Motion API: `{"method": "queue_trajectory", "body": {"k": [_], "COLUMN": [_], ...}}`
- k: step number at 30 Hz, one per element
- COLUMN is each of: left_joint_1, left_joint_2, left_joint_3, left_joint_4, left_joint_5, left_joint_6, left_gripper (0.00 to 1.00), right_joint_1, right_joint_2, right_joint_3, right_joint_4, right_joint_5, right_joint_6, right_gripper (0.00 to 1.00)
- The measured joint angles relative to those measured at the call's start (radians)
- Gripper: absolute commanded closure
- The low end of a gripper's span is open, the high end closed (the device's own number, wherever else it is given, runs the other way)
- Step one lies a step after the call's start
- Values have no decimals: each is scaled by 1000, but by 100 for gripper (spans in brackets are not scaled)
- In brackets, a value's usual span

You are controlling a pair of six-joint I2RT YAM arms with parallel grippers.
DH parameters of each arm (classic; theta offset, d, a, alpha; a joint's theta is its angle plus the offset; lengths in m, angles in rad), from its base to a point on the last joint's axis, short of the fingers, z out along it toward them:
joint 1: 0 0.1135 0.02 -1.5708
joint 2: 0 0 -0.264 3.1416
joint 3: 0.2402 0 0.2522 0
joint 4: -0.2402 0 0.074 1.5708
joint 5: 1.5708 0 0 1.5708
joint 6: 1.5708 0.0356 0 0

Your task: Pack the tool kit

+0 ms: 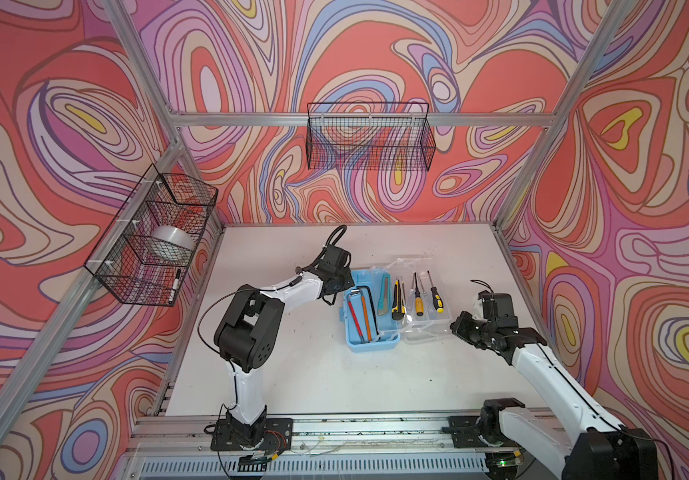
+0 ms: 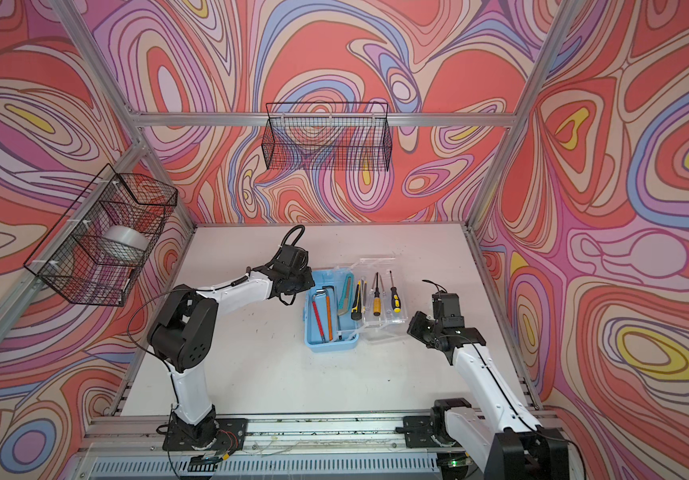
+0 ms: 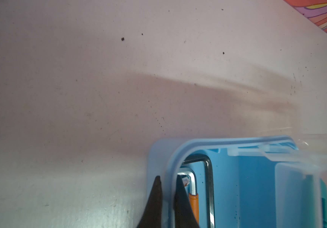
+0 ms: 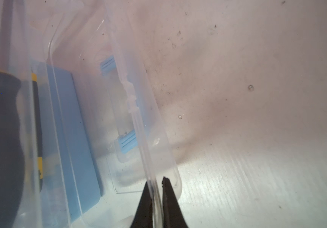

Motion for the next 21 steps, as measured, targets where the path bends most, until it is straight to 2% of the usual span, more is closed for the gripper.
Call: {"method": "queue_trajectory", "body": {"k": [9, 16, 21], "left_joint_1": [-35, -57, -58], "left_joint_2": [2, 11, 11], "left_joint_3": [2, 21, 21], "left_joint_4": [-1, -10, -16], "left_joint_5": [-34, -75, -102], "left_joint_6": [-23, -34, -46], "left_gripper": [100, 100, 100], "right_joint_1": [222, 479, 632], "right_joint_2": [-43, -26, 37], "right_joint_3": [121, 216, 302], "right_joint_4": [-158, -259, -267], "right_joint_5": [298, 559, 694], "right_joint_6": [25, 93, 123], "right_gripper": [100, 100, 100]}}
